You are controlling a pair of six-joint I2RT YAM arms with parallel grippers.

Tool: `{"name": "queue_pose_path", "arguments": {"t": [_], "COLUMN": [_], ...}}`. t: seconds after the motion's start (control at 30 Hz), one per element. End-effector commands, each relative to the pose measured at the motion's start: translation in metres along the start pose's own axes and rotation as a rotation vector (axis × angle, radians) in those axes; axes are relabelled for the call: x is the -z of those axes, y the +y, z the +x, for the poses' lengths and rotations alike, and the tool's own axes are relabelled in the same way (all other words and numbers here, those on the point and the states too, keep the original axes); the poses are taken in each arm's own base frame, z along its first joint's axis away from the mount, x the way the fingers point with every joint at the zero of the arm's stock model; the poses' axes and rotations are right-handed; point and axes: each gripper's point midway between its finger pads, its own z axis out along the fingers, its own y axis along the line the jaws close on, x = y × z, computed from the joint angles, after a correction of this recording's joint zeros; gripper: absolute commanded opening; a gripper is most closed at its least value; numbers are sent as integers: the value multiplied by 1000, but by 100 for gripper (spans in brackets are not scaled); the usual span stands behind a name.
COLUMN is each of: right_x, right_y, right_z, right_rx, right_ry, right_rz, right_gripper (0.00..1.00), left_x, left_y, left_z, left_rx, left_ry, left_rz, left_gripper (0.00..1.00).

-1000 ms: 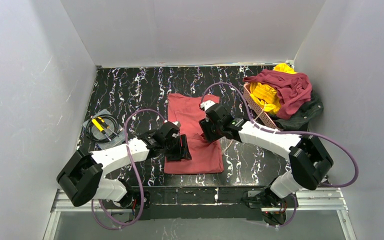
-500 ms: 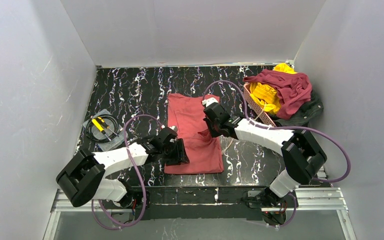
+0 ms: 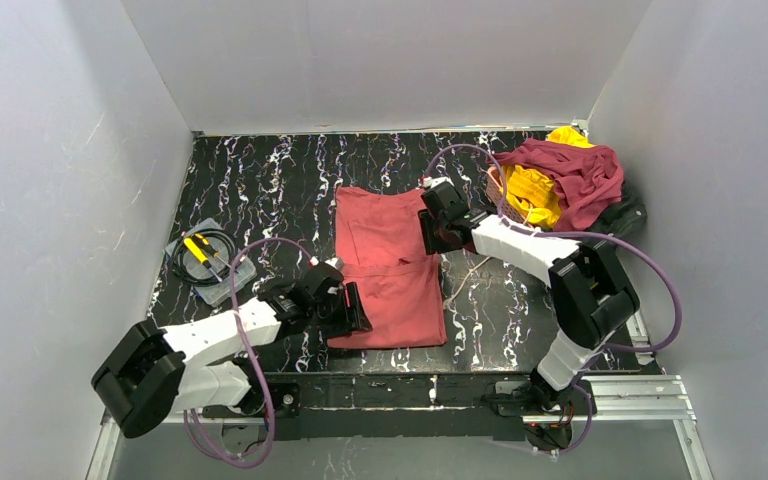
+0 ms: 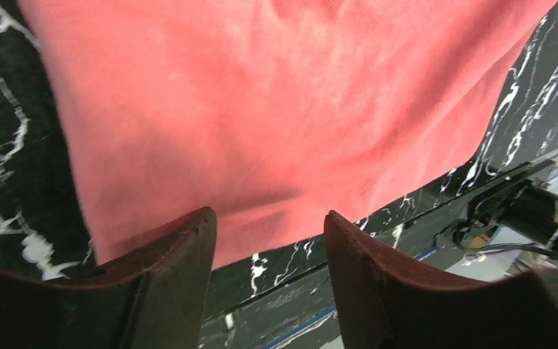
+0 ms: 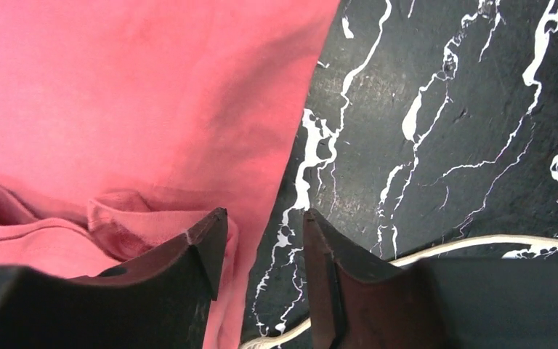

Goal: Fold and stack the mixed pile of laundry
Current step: Fold the T-shirt at the center of the board.

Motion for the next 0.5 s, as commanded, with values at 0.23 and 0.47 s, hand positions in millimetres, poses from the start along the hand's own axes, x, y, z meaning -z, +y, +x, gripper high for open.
{"name": "queue_pose_path", "arguments": {"t": [0.23,0.47], "right_x": [73,93], "right_y": [35,48], "right_z": [-10,57], "right_rx": [-41,-124], "right_ry": [-91,39], "right_rz": [-290,-455], "right_gripper": [79,82], "left_x": [52,41], "left_y": [17,21], "left_z": [-52,-74], "left_rx": [-139,-95], "left_ry": [-108,-51], "left_rz": [-235,-213], "left_gripper": [77,79]}}
